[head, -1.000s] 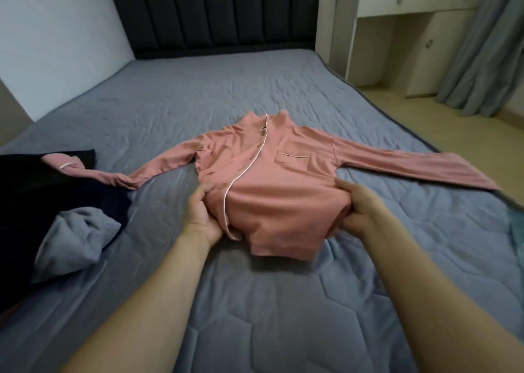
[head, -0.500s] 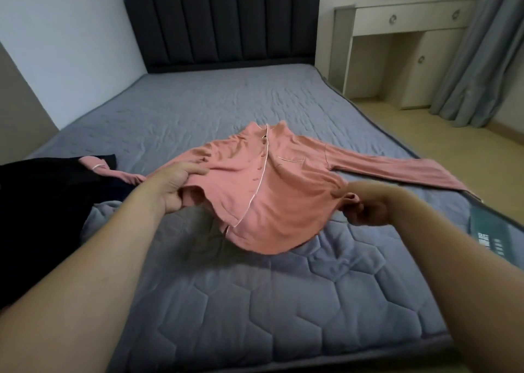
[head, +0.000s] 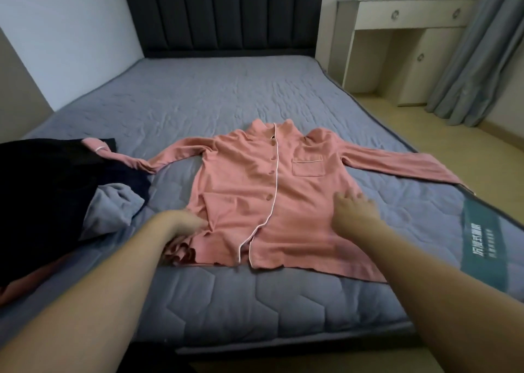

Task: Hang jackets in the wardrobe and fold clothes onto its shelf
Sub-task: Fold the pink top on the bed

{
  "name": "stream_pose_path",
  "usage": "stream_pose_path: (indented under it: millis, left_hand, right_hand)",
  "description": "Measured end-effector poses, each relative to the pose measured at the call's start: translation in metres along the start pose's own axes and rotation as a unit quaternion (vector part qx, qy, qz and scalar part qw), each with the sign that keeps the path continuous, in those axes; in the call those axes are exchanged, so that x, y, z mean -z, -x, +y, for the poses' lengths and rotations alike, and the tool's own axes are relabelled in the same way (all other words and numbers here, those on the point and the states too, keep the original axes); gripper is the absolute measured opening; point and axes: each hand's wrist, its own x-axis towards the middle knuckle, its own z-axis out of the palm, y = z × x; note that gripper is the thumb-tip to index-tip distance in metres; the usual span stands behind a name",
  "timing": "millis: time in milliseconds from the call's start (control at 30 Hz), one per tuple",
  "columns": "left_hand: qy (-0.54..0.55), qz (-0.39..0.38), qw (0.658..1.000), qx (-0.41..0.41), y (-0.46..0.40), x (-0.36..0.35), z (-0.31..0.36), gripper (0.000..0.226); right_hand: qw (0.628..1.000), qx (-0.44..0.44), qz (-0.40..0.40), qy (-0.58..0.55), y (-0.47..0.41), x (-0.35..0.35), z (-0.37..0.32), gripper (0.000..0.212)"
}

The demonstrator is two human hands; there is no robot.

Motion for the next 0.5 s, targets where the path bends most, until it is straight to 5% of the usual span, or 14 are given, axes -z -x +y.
stream_pose_path:
  millis: [67, 167, 267, 400, 500]
  left_hand:
    - [0.085, 0.083, 0.993, 0.004, -0.015, -0.008, -0.014, 0.08]
    - [0.238, 0.1, 0.966, -0.01, -0.033, -0.01, -0.032, 0.047]
    - [0.052, 0.191, 0.98, 0.003, -0.036, 0.01, -0.059, 0.022]
    - [-0.193, 0.03, 0.979, 0.053, -0.035, 0.011, -0.083, 0.039]
    - [-0.183, 0.158, 0.97, 0.016, -0.042, 0.01, -0.064, 0.056]
  right_hand:
    - [0.991, 0.104, 0.0, -0.085, -0.007, -0.003, -0.042, 0.044]
    - [0.961, 0.222, -0.07, -0.148, -0.009, -0.019, -0.1, 0.054]
    - [0.954, 0.235, -0.122, -0.14, -0.008, -0.042, -0.124, 0.052]
    - [0.961, 0.198, -0.15, -0.12, -0.006, -0.06, -0.128, 0.057]
    - [0.961, 0.191, -0.155, -0.123, -0.009, -0.061, -0.131, 0.059]
